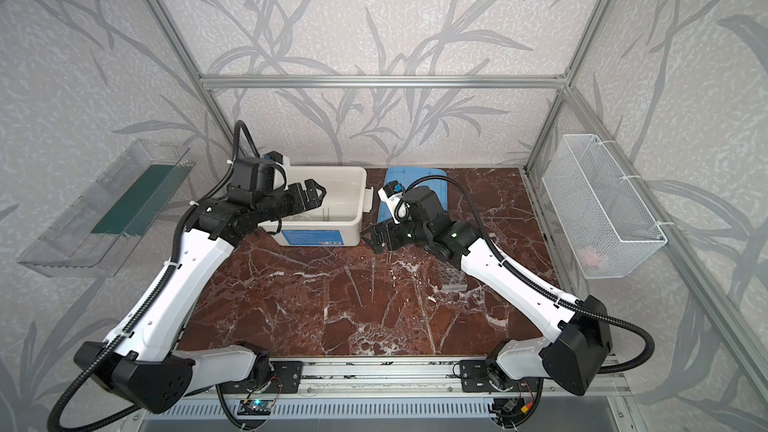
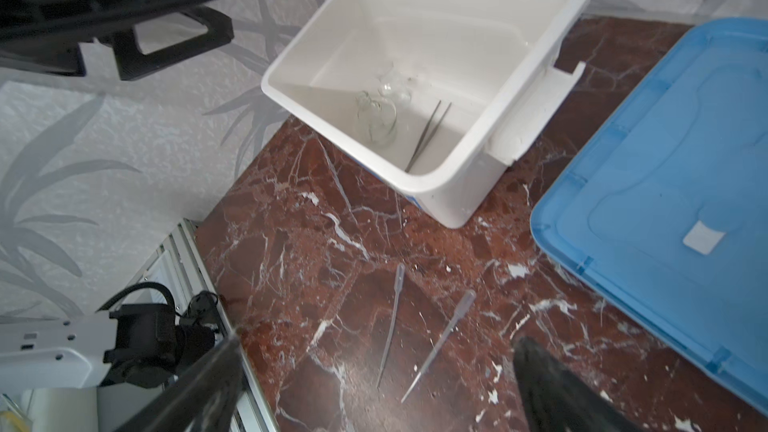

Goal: Organize the chemistry lab equipment
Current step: 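Lower the left gripper onto the plastic pipette nearest the tub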

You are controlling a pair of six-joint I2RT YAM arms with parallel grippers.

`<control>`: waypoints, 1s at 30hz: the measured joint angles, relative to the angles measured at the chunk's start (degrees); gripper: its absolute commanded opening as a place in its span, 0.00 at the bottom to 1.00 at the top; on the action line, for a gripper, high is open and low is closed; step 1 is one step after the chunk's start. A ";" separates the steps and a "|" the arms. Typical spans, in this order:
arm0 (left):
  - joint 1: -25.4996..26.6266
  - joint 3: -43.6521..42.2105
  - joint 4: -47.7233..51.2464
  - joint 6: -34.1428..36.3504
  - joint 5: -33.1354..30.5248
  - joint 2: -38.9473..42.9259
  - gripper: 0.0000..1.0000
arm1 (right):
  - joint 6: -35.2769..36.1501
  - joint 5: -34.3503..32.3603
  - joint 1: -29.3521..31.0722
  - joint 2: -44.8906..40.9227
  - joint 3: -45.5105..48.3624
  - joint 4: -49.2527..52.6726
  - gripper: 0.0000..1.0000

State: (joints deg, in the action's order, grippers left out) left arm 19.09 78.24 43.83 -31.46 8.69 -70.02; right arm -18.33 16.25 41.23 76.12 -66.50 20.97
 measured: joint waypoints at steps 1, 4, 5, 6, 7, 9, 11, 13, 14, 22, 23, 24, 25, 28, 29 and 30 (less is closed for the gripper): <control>0.72 -2.60 0.17 -0.74 0.26 1.51 0.95 | 0.20 -0.20 0.00 -0.72 1.84 0.44 0.99; 3.67 -10.29 -0.31 -3.54 0.98 5.25 0.89 | 0.44 -0.15 0.00 -1.95 6.40 0.85 0.97; 4.87 -13.00 -0.92 -4.74 1.05 6.25 0.86 | 0.42 -0.15 0.00 -2.14 7.85 0.76 0.96; 5.88 -15.34 -1.46 -5.55 1.01 6.88 0.84 | 0.31 -0.13 0.00 -2.25 8.94 0.79 0.96; 7.13 -17.84 -2.38 -6.80 0.81 7.34 0.81 | 0.09 -0.13 0.00 -2.27 10.16 0.70 0.96; 9.68 -21.90 -3.91 -8.92 0.07 7.41 0.77 | -0.26 -0.13 0.00 -2.27 11.74 0.79 0.95; 12.59 -25.11 -5.44 -11.13 -1.44 6.67 0.71 | -0.50 -0.02 0.00 -2.27 12.31 0.85 0.95; 14.78 -27.32 -7.56 -13.25 -2.95 5.62 0.65 | -0.57 0.26 0.00 -2.27 12.31 0.55 0.95; 15.78 -28.50 -9.09 -14.58 -3.67 4.98 0.61 | -0.74 0.26 0.00 -2.23 12.31 0.35 0.95; 20.26 -31.91 -16.55 -20.92 -12.90 -4.20 0.46 | -2.78 0.24 0.00 -0.94 12.31 -1.38 0.95; 20.48 -31.91 -17.16 -21.38 -14.25 -5.05 0.44 | -2.91 0.20 0.00 -0.72 12.31 -1.44 0.95; 20.57 -31.93 -17.68 -21.70 -15.41 -5.64 0.43 | -2.99 0.17 0.00 -0.57 12.31 -1.44 0.95; 20.59 -32.02 -18.32 -22.08 -16.44 -6.29 0.42 | -3.06 0.15 0.00 -0.37 12.31 -1.44 0.95; 20.63 -32.70 -20.46 -22.34 -18.32 -8.72 0.39 | -3.08 0.09 0.00 0.09 12.31 -1.46 0.95; 20.63 -32.70 -20.87 -22.32 -18.69 -9.84 0.38 | -3.08 0.07 0.00 0.28 12.31 -1.46 0.95; 20.65 -32.70 -21.51 -22.18 -18.88 -10.93 0.37 | -3.08 0.04 0.00 0.44 12.31 -1.46 0.95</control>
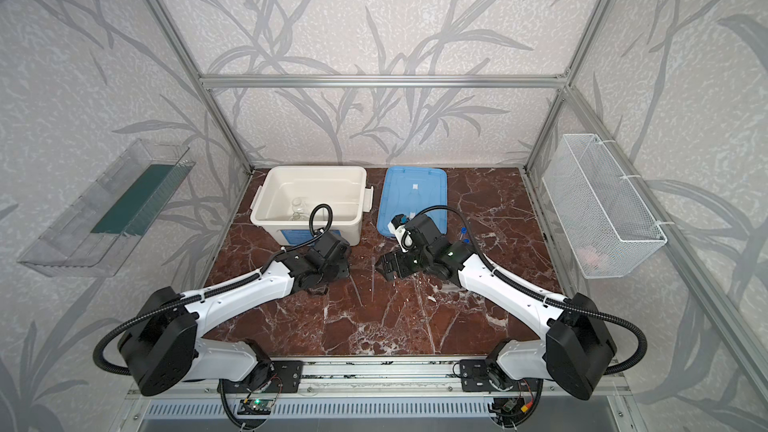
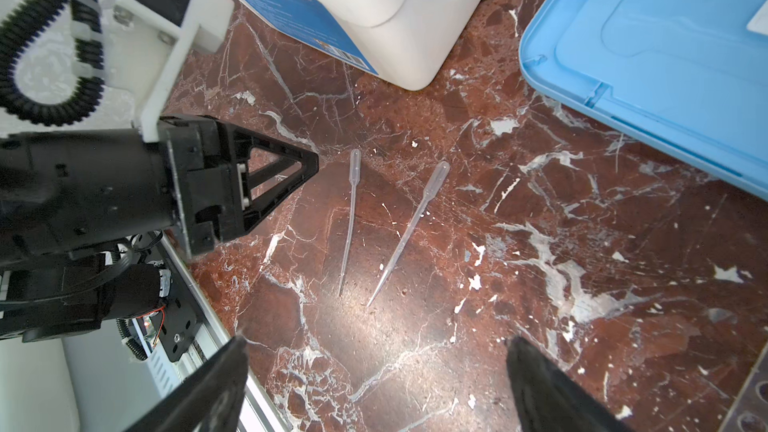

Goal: Organize the chemistry lab equipment
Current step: 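Lower the left gripper onto the plastic pipette nearest the tub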

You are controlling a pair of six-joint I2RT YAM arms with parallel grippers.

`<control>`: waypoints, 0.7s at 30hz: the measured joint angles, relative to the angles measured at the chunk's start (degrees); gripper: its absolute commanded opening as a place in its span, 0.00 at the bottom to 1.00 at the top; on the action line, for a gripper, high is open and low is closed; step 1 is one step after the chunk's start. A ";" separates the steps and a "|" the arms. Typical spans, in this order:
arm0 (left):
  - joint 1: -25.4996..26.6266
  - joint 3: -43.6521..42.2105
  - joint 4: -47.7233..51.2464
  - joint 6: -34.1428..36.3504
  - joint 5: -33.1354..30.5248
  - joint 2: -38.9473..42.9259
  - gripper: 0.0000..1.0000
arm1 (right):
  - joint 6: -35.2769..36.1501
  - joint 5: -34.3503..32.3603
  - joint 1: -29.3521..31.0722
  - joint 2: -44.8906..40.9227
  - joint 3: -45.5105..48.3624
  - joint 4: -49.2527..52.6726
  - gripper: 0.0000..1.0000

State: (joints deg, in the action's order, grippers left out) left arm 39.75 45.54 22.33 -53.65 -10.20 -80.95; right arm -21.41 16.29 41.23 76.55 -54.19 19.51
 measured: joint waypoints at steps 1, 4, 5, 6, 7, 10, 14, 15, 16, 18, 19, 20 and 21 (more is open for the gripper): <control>0.02 0.00 -0.61 0.00 -0.02 -1.40 0.37 | 0.00 0.00 0.00 0.17 0.00 -0.02 0.95; 0.13 -0.39 -3.06 -0.07 0.44 -4.33 0.37 | 0.02 0.00 0.00 0.66 0.00 -0.04 0.95; 0.20 -0.63 -3.80 -0.13 0.59 -4.98 0.37 | 0.02 0.00 0.00 0.79 -0.02 -0.02 0.95; 0.22 -0.66 -4.04 -0.15 0.66 -5.49 0.37 | 0.02 0.02 0.00 0.90 -0.02 -0.04 0.95; 0.24 -0.66 -4.33 -0.15 0.66 -5.95 0.37 | 0.04 0.02 0.00 1.03 0.00 -0.04 0.95; 0.28 -0.61 -4.79 0.00 0.46 -7.37 0.32 | 0.04 0.07 0.00 1.31 -0.02 -0.09 0.95; 0.28 -0.61 -4.79 0.09 -0.04 -9.03 0.31 | 0.24 0.04 0.00 1.36 -0.02 -0.11 0.95; 0.31 -0.59 -4.83 0.09 -0.13 -9.33 0.29 | 0.28 0.04 0.00 1.36 -0.02 -0.11 0.95; 0.35 -0.52 -4.90 0.11 -0.24 -9.55 0.27 | 0.31 0.04 0.00 1.36 0.00 -0.11 0.95; 0.39 -0.15 -5.14 0.31 -0.26 -10.19 0.26 | 0.46 0.02 0.00 1.36 -0.02 -0.11 0.95; 0.39 0.07 -5.29 0.28 -0.28 -10.49 0.26 | 0.50 0.00 0.00 1.36 0.00 -0.11 0.95; 0.39 0.24 -5.51 0.28 -0.31 -10.75 0.26 | 0.55 -0.02 0.00 1.36 -0.02 -0.11 0.95; 0.44 0.31 -5.66 0.26 -0.33 -10.88 0.26 | 0.63 -0.09 0.00 1.36 0.00 -0.11 0.95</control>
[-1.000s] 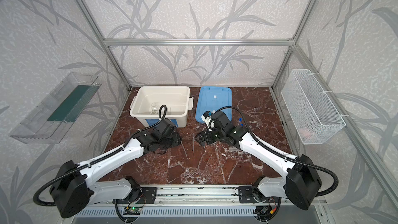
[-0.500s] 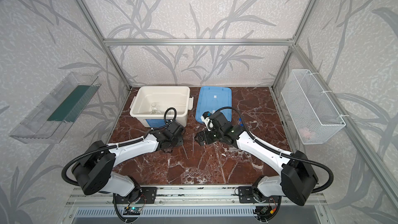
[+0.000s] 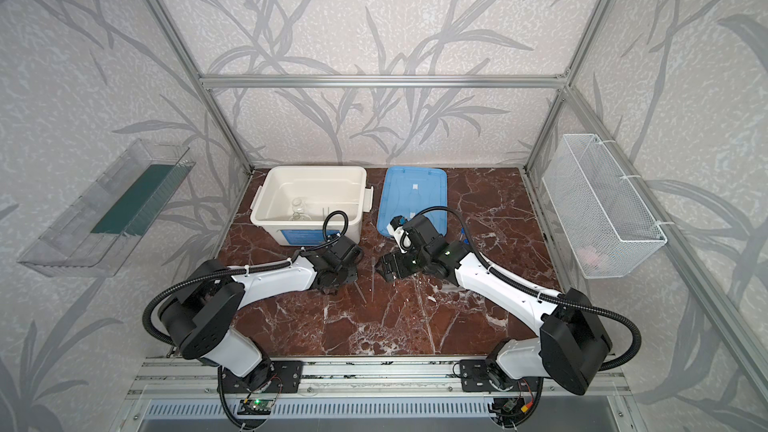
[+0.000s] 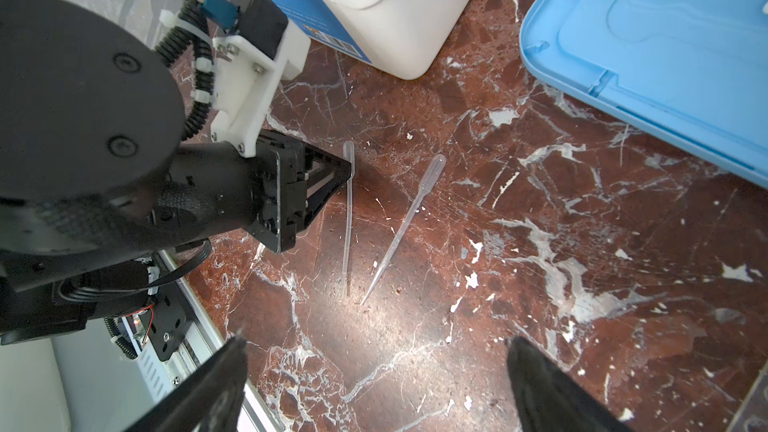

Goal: Organize the chemistry lab equipment
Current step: 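Lower the left gripper onto the plastic pipette nearest the tub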

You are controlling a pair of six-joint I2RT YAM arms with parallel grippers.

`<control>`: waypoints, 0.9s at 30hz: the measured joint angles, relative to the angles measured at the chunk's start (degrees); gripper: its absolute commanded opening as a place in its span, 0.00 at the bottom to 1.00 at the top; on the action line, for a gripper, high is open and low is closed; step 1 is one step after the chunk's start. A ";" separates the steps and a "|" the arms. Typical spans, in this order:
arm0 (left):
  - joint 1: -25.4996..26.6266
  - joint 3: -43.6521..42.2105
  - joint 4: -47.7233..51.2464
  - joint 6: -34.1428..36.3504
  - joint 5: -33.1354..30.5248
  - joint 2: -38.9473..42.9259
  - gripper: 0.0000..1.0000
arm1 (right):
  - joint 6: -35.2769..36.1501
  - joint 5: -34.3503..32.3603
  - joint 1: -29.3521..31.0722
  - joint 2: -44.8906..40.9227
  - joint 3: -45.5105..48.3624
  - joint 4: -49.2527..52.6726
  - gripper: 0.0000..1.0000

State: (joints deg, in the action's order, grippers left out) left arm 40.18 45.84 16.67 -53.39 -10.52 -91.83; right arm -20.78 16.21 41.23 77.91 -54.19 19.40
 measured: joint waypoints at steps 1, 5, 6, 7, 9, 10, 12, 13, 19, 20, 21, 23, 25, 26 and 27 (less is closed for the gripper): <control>0.02 0.04 -0.02 -0.02 -0.02 -0.02 0.26 | 0.04 -0.13 0.00 0.00 0.00 0.00 0.95; 0.39 0.33 0.24 0.00 -0.02 -0.02 0.26 | 0.26 -0.28 0.00 0.00 -0.02 0.00 0.95; 0.46 0.57 0.72 -0.02 -0.07 -0.02 0.26 | 0.31 -0.28 0.00 0.00 -0.02 0.00 0.95; 0.57 0.70 0.96 -0.02 -0.11 0.02 0.26 | 0.35 -0.31 0.00 0.00 -0.02 0.00 0.95; 0.76 1.01 1.16 -0.17 -0.11 0.33 0.29 | 0.50 -0.31 0.00 0.00 0.00 0.00 0.95; 0.83 1.07 1.16 -0.26 -0.09 0.46 0.30 | 0.52 -0.31 0.00 0.00 0.00 0.00 0.95; 0.98 1.38 1.46 -0.39 -0.11 0.46 0.32 | 0.68 -0.28 0.00 0.00 0.00 0.00 0.95; 0.98 1.60 1.75 -0.42 -0.13 0.46 0.33 | 0.72 -0.28 0.00 0.00 -0.02 0.00 0.95; 0.96 2.05 2.32 -1.40 -0.35 -0.44 0.38 | 0.94 -0.31 0.00 0.02 -0.04 0.00 0.95; 0.98 2.49 2.82 -1.38 -0.59 -1.16 0.37 | 0.94 -0.31 0.00 0.02 -0.04 0.00 0.95; 1.01 2.93 3.10 -1.40 -0.92 -1.88 0.37 | 0.94 -0.31 0.00 0.02 -0.04 0.00 0.95; 1.03 3.32 3.15 -1.46 -1.46 -2.69 0.35 | 0.94 -0.31 0.00 0.02 -0.04 0.00 0.95; 1.03 3.52 3.30 -1.66 -1.79 -2.95 0.32 | 0.94 -0.31 0.00 0.02 -0.04 0.02 0.95; 1.03 3.65 3.43 -1.73 -1.90 -3.08 0.31 | 0.94 -0.31 0.00 0.02 -0.04 0.02 0.95; 1.03 3.85 3.72 -1.66 -2.05 -3.28 0.29 | 0.94 -0.31 0.00 0.02 -0.04 0.02 0.95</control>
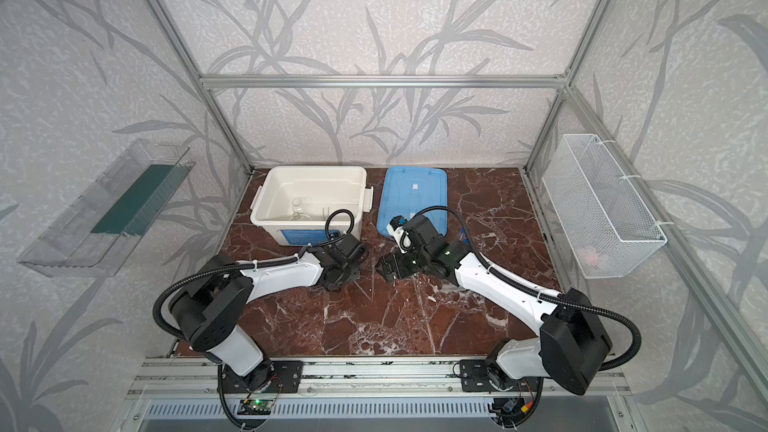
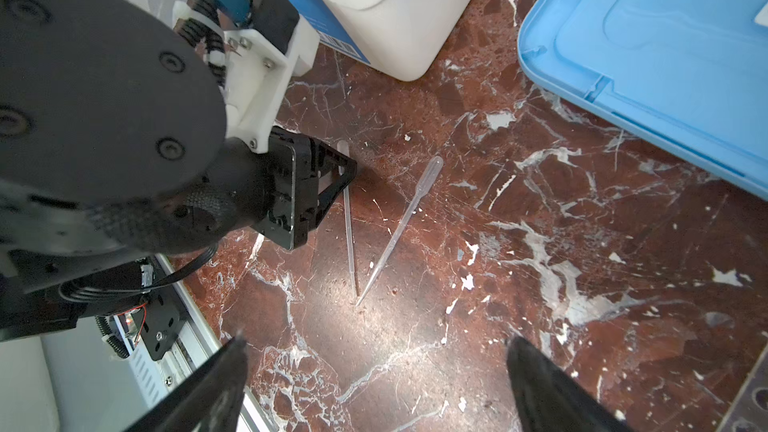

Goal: Organize the chemistry lab equipment
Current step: 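Lower the left gripper onto the plastic pipette nearest the tub, then close the left gripper on the pipette bulb and lift it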

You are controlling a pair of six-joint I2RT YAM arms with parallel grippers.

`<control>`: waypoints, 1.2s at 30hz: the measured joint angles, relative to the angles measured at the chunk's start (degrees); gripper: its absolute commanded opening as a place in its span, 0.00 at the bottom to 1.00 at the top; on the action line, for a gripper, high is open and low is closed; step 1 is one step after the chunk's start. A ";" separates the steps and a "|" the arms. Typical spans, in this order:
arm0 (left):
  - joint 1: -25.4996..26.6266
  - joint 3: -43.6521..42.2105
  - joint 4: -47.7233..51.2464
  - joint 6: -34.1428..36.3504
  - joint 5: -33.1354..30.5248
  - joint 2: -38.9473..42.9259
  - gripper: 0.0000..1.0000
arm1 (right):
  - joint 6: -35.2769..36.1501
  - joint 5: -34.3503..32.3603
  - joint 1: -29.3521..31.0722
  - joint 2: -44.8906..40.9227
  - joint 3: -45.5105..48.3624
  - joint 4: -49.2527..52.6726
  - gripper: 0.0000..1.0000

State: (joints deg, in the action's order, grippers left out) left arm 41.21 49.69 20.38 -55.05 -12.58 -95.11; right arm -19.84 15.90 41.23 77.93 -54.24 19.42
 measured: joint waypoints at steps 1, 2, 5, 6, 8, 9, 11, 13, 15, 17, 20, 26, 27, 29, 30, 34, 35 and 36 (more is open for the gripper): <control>0.00 0.31 0.46 -0.04 -0.22 -0.26 0.28 | 0.00 -0.02 0.00 0.00 0.00 0.00 0.95; 0.00 0.76 1.07 0.02 -0.59 -0.59 0.26 | 0.00 -0.02 0.00 0.00 0.00 0.00 0.95; 0.00 1.46 2.36 0.17 -1.68 -1.22 0.15 | 0.00 -0.02 0.00 0.00 0.00 -0.02 0.95; 0.00 1.46 2.64 0.24 -1.95 -1.22 0.15 | 0.00 -0.02 0.00 0.00 0.00 0.00 0.95; 0.00 1.46 3.17 0.37 -2.38 -1.22 0.11 | -0.02 -0.04 0.00 0.00 0.00 0.00 0.95; 0.00 1.46 3.23 0.39 -2.51 -1.22 0.09 | -0.02 -0.04 0.00 0.00 0.00 -0.02 0.95; 0.00 1.46 3.23 0.52 -2.60 -1.18 0.08 | -0.02 -0.02 0.00 0.00 0.00 -0.02 0.95; 0.00 1.46 3.23 0.55 -2.64 -1.07 0.02 | -0.02 -0.02 0.00 0.00 0.00 -0.02 0.95; 0.00 1.46 3.32 0.94 -2.60 -0.90 0.02 | -0.02 0.00 0.00 0.00 0.00 -0.02 0.95; 0.00 1.46 3.39 1.03 -2.56 -0.44 0.02 | -0.02 -0.02 0.00 0.00 0.00 -0.02 0.95; 0.00 1.25 3.69 1.44 -2.54 1.86 0.01 | -0.04 -0.02 0.00 0.00 0.00 -0.02 0.95; 0.07 1.07 6.03 2.89 -2.56 10.71 0.00 | -0.07 0.02 0.00 -0.02 0.00 -0.02 0.95; 0.33 1.09 6.51 3.32 -2.75 12.46 0.00 | -0.07 0.07 0.00 -0.02 0.00 -0.02 0.95; 1.29 1.29 7.89 4.09 -3.10 15.65 0.00 | -0.09 0.13 0.00 -0.07 -0.02 -0.02 0.95; 1.92 1.68 8.90 4.50 -3.06 17.22 0.00 | -0.13 0.15 0.00 -0.15 -0.04 -0.09 0.95; 2.99 3.93 11.10 6.29 -2.54 23.02 0.00 | -0.52 0.15 0.00 -0.63 -1.27 -0.35 0.95; 2.97 4.85 11.74 7.13 -2.54 24.52 0.00 | -0.79 0.11 0.00 -0.76 -2.01 -0.68 0.95; 2.84 6.16 12.72 8.02 -2.58 25.77 0.00 | -1.18 0.07 0.00 -0.83 -2.95 -1.14 0.95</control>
State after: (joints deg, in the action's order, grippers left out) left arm 44.05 55.86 33.10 -47.03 -15.16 -69.34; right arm -21.02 15.97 41.23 77.10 -57.19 18.28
